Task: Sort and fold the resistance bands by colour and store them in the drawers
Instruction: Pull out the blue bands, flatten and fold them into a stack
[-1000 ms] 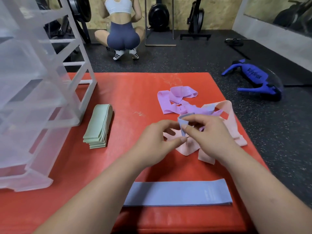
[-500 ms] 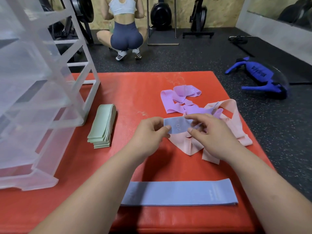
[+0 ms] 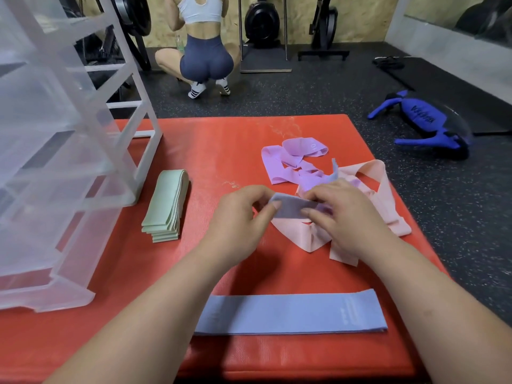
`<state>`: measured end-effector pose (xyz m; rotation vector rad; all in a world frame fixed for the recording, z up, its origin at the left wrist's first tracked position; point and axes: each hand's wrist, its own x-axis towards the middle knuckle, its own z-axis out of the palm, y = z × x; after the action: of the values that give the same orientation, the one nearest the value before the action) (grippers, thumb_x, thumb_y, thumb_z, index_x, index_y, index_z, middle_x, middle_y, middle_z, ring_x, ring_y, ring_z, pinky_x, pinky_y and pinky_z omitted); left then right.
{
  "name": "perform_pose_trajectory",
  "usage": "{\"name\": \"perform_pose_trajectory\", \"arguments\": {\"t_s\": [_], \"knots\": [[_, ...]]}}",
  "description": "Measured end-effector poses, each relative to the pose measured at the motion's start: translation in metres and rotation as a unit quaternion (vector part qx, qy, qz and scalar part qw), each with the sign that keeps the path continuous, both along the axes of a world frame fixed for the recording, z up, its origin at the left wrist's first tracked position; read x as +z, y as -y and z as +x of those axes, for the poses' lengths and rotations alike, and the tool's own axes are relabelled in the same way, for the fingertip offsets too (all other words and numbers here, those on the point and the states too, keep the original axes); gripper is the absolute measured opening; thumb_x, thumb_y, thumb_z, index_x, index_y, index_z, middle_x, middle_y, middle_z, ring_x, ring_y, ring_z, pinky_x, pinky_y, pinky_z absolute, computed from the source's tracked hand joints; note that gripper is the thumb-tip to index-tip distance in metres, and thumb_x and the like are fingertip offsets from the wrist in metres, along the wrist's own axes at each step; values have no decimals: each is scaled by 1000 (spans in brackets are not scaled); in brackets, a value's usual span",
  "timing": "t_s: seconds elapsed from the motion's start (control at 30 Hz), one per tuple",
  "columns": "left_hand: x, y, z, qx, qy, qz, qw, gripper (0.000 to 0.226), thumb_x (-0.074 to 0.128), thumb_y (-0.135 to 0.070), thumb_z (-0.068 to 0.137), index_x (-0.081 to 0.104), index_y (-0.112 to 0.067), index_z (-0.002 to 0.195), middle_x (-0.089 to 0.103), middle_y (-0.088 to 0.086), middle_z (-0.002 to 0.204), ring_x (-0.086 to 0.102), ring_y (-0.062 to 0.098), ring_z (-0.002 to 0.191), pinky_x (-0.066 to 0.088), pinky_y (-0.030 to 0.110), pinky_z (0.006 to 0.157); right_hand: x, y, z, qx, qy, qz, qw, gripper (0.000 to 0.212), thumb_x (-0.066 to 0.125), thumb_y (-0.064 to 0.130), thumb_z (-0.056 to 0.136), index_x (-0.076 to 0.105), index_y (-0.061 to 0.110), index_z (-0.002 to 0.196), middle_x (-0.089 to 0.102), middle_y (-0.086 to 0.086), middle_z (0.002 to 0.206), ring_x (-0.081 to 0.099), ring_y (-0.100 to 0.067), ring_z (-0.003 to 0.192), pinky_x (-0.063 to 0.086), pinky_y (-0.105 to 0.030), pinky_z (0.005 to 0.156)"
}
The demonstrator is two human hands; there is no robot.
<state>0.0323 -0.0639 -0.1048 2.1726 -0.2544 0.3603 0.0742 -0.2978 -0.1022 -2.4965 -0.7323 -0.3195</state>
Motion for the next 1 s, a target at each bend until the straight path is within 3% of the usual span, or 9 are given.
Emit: {"name": "perform_pose_trajectory", "arguments": {"t_s": [0.07,0.17,0.33,0.6,0.73,0.8,0.9,1.0], "knots": [[4,-6,1,47,16,-33,998,10,67,-24,102,73,-25,94,69,-8,79,59,8,70,48,31,68,1,13,7,-47,25,-29,998,8,78,29,88,72,28,93,52,24,74,51,-21,92,47,-45,79],[8,-14,4,92,24,-76,993,11,65,-26,103,75,-25,98,72,-4,82,62,19,73,51,39,71,6,32,10,-104,50,-31,993,12,82,23,84,75,26,93,40,26,77,55,-28,93,46,-45,79],[15,-19,5,136,24,-138,981,14,64,-22,104,74,-22,95,65,-12,77,51,2,69,42,21,69,8,55,18,-172,34,-58,983,9,78,36,88,72,40,93,47,24,76,50,-23,99,38,-41,81],[20,-17,1,133,45,-171,975,16,63,-18,105,72,-23,93,63,-24,72,52,-1,69,40,16,69,14,56,17,-191,11,-33,981,18,82,37,79,70,46,89,56,19,84,48,-20,98,44,-47,89],[25,-26,1,130,94,-207,965,15,62,-24,104,70,-25,92,60,-14,76,52,11,72,45,38,70,20,60,17,-198,25,-35,979,8,77,43,85,70,47,85,68,16,91,41,-16,91,44,-47,87],[27,-31,1,134,108,-227,959,15,62,-26,104,69,-22,91,60,-1,80,50,16,75,46,46,71,25,62,15,-175,20,25,984,6,74,40,88,72,45,86,70,21,95,44,-15,94,44,-44,89],[32,-33,-1,126,106,-234,958,18,62,-21,104,67,-20,87,58,4,80,51,20,76,44,42,73,30,59,11,-141,-11,99,985,13,75,33,89,71,45,91,68,24,97,50,-10,102,41,-29,90],[34,-29,-7,88,66,-193,975,14,61,-10,105,72,-10,96,70,8,86,59,15,79,50,35,77,27,40,2,-94,-51,69,992,25,78,43,86,72,42,111,64,26,108,52,-6,105,45,-34,99]]}}
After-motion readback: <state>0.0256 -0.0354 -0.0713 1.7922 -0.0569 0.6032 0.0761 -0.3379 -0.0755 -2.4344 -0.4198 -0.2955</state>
